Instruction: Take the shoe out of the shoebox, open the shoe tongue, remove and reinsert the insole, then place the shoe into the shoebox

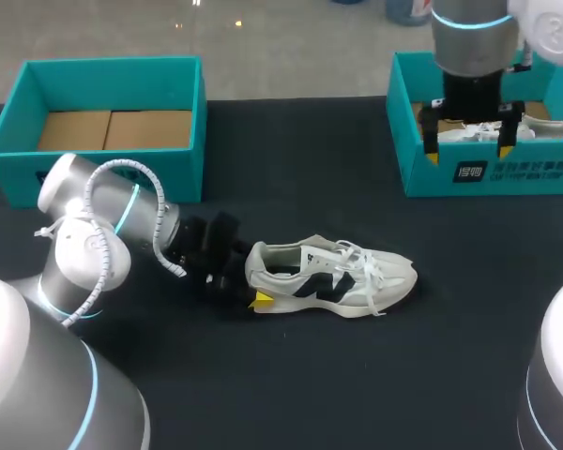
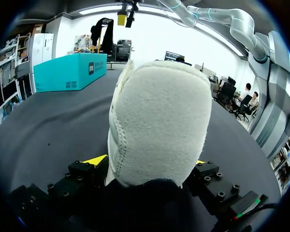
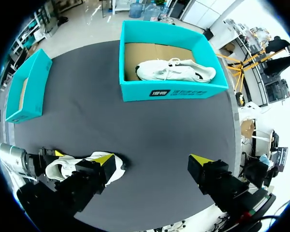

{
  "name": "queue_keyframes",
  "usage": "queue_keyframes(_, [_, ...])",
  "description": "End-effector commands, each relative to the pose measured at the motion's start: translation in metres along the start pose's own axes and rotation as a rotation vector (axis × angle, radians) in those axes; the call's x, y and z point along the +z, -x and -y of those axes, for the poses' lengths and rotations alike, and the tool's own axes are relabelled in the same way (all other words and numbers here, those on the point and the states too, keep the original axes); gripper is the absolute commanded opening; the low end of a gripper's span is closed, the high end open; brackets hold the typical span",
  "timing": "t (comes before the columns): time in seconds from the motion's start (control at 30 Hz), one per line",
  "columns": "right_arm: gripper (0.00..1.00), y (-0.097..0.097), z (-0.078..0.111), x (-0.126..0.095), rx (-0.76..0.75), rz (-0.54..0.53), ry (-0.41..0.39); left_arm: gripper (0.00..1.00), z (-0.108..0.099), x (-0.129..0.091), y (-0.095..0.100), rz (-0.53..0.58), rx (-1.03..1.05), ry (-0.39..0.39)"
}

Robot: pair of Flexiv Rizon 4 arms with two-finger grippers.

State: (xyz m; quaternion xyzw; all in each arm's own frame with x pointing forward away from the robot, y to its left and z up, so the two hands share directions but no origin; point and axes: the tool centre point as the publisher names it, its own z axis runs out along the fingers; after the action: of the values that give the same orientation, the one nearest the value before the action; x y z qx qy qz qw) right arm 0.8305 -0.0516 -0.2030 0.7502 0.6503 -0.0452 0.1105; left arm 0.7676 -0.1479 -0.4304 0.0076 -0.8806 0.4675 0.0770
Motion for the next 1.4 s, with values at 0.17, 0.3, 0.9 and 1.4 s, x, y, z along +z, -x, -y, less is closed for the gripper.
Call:
queue_keyframes(0.17, [1.0,-0.04,0.02,-0.022,0.0,0.035,0.024,0.0,-0.002,0.0,0.001,0.0,0.0,0.001])
queue_keyframes(0.3, [1.0,-0.061,0.041,-0.027,-0.052,0.037,0.056,0.0,-0.002,0.0,0.001,0.0,0.0,0.001])
queue_keyframes(0.9, [1.0,-0.093,0.083,-0.021,-0.122,0.123,-0.003,0.0,-0.002,0.0,0.001,0.0,0.0,0.001])
queue_keyframes(1.4, [1.0,-0.13,0.091,-0.013,-0.18,0.143,0.012,0.0,-0.002,0.0,0.001,0.0,0.0,0.001])
